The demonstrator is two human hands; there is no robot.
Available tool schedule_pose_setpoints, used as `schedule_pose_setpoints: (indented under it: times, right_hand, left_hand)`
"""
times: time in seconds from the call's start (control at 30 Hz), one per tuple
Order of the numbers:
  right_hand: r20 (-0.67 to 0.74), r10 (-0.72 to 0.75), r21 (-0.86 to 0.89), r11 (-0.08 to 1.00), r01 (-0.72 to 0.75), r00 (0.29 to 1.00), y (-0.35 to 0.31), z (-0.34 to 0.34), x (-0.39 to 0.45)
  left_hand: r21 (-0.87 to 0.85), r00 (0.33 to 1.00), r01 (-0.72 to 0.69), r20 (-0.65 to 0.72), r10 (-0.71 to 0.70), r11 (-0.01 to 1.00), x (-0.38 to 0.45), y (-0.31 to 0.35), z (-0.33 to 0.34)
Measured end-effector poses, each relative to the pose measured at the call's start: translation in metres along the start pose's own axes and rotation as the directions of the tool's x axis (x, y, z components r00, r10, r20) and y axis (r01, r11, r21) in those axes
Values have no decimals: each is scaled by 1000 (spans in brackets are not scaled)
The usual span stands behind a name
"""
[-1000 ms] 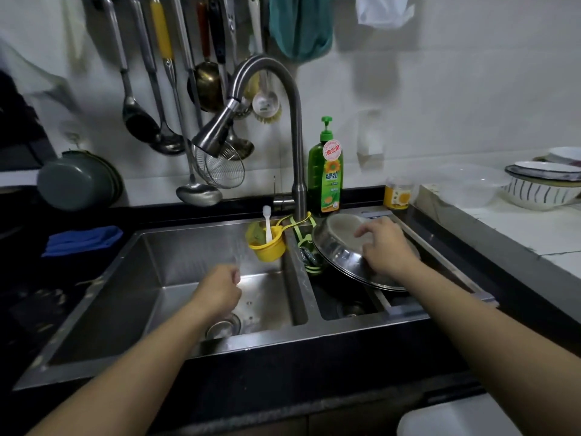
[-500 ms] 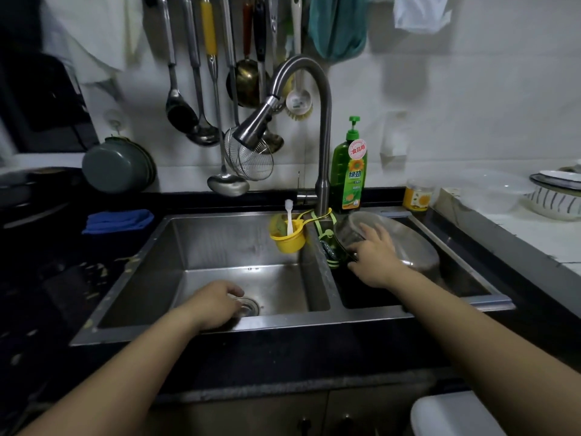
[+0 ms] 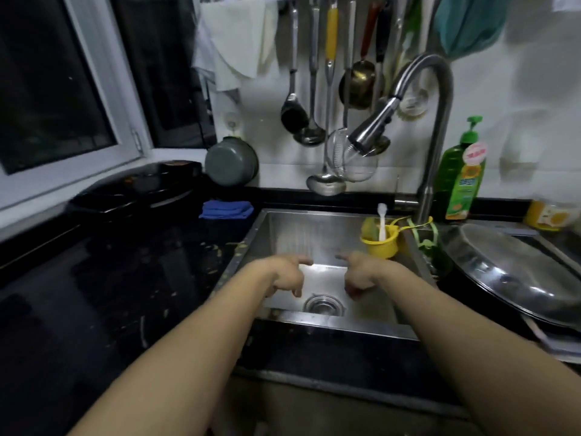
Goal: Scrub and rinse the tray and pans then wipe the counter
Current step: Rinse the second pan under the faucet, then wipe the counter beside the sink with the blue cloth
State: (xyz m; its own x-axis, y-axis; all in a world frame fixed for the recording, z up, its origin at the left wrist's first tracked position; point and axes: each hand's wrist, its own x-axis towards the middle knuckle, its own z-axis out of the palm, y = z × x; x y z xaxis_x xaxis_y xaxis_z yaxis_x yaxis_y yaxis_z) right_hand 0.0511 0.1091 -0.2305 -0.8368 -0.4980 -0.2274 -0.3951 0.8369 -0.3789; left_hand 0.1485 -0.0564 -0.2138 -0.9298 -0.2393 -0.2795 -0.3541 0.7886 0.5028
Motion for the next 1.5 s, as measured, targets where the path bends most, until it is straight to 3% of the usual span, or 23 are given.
schedule_pose_setpoints:
  times: [0.03,0.07,0.17,0.33,0.47,0.6,0.67,0.77,0.87,0.93,1.03,1.1,1.17,1.23,1.33,1.37,1.43,1.47,1.5]
  right_hand:
    - [158,25,10,1000,-27,987,-5,8,10]
    - [223,33,-9,999,-32,974,-10,11,18]
    - [115,-37,-56,997,43,993,-30,7,53]
    - [-27,-210,84,974,212,977,-76,2,120]
    - [-1,-221,93,971,220,975,-87,6,159]
    - [86,-173,91,982,165,981,-81,9,179]
    - [90,-143,142,981,129,986,-76,10,188]
    - [101,-122,128,986,108,987,-69,15,193]
    - [103,-102,136,987,87,989,-67,20,182]
    - [74,-86,192,979,71,994,-67,17,162]
    - [-25,-112,304,946,114,993,-71,4,120]
    - [-128,-141,409,894,181,982,-67,-10,76]
    - [-232,-159,522,812,260,960,-62,-20,32]
    - [-262,-184,640,702,313,948,-57,-31,-14]
    - [-246,-124,806,524,274,961,-47,-42,-81]
    - [-331,-19,790,541,289,943,-42,-42,-97]
    - [-600,184,657,668,350,778,-32,-38,-126]
    - [-657,182,627,671,396,732,-28,-35,-138]
    - [-645,101,630,631,453,757,-30,-32,-156]
  left_hand:
    - [30,999,27,24,-28,999,4,-9,-6]
    - [12,999,25,-26,-25,1000,9,-20,-14]
    - [-86,972,8,-235,-28,996,35,-59,-54]
    - [34,930,66,-364,-49,997,124,-126,-112]
    - [203,930,86,-368,-5,975,197,-155,-137]
    - [470,962,114,-272,20,875,263,-178,-151]
    - [426,973,110,-228,-11,898,277,-183,-153]
    - [416,941,154,-337,-5,896,275,-176,-150]
    - [443,935,155,-354,14,883,250,-164,-138]
    - [324,915,130,-402,12,937,222,-154,-133]
    - [-53,837,-39,-548,4,998,167,-125,-144]
    - [-269,833,-205,-553,24,941,115,-87,-150]
    - [-500,871,-318,-490,40,806,64,-49,-147]
    - [-692,921,-318,-388,37,648,21,-15,-135]
    - [-823,971,-208,-239,9,529,-38,31,-107]
    - [-848,979,-180,-204,6,499,-51,40,-96]
    - [-870,988,-132,-154,-9,475,-72,58,-76]
    - [-875,991,-111,-133,-13,472,-80,64,-67]
    - [-880,993,-97,-118,-16,466,-90,70,-59]
